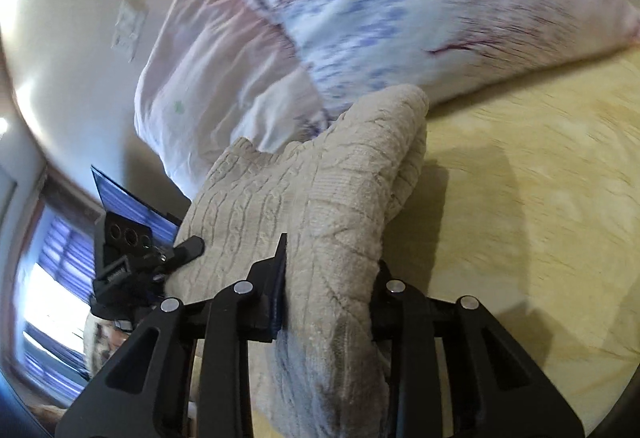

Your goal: Fold small clothes

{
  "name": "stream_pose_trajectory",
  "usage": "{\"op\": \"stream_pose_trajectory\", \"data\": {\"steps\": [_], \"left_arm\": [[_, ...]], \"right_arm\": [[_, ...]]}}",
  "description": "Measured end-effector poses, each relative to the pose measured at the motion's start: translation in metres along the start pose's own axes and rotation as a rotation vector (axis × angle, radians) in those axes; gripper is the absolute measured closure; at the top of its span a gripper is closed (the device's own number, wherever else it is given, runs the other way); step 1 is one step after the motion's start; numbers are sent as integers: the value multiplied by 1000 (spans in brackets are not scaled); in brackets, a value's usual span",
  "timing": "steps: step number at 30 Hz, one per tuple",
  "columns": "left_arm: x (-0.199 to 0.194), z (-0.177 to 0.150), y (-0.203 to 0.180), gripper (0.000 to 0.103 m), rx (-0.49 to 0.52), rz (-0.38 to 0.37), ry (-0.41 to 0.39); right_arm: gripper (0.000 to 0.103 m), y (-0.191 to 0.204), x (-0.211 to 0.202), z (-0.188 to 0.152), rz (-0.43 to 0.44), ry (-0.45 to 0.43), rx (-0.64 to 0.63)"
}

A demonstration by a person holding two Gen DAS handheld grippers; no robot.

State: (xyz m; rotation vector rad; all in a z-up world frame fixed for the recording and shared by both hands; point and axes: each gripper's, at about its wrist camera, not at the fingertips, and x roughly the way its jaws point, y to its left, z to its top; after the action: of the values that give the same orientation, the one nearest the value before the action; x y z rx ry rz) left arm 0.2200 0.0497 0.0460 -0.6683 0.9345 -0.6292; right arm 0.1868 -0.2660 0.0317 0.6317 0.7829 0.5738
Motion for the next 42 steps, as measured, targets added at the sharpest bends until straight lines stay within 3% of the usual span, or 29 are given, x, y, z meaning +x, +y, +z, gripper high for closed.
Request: {"op": "stream_pose_trajectory", "data": {"steps": [4, 7, 11, 14, 17, 21, 22, 23, 26, 28, 30, 32, 34, 36, 39, 42], "left_arm": [[-6, 6, 48, 62, -86, 102, 4], [-2, -3, 80, 58, -188, 68, 18], [-8, -4, 76, 54, -170, 75, 0], [-25, -4, 61, 53, -105, 138, -63], [-40, -11, 35, 49, 26, 190, -140], [-45, -29, -8, 43, 225, 212, -176], [-42, -33, -16, 42, 257, 218, -172], [-42, -37, -18, 42, 274, 220, -166], [-33, -46, -26, 42, 312, 240, -133], [-30, -51, -27, 42, 331, 269, -127], [-29, -54, -28, 42, 351, 294, -132], [-31, -55, -28, 41, 353, 302, -134], [-35, -56, -27, 39, 343, 312, -142], [-42, -58, -28, 36, 351, 346, -169], [-48, -61, -30, 34, 372, 427, -201], [-47, -64, -28, 32, 393, 516, -196]], "right_arm": [[71, -6, 45, -10, -72, 115, 39], [65, -20, 48, -12, -46, 118, 103], [61, -25, 32, -7, -51, 100, 116], [61, -28, 16, 3, -46, 34, 133], [61, -30, 16, 10, -44, 13, 165], [63, -25, 32, 20, -65, -2, 151], [83, -22, 33, 21, -67, -15, 132], [93, -16, 33, 22, -79, -36, 94], [94, 0, 27, 19, -175, -96, -16], [94, -4, 32, 17, -276, -79, -24], [94, -14, 40, 16, -317, -43, 2], [93, -14, 41, 17, -322, -31, 6], [81, -3, 32, 17, -343, -52, -19], [77, 10, 17, 13, -358, -96, -58], [77, 36, -9, -3, -287, -145, -136], [77, 53, -9, -22, -244, -100, -204]]}}
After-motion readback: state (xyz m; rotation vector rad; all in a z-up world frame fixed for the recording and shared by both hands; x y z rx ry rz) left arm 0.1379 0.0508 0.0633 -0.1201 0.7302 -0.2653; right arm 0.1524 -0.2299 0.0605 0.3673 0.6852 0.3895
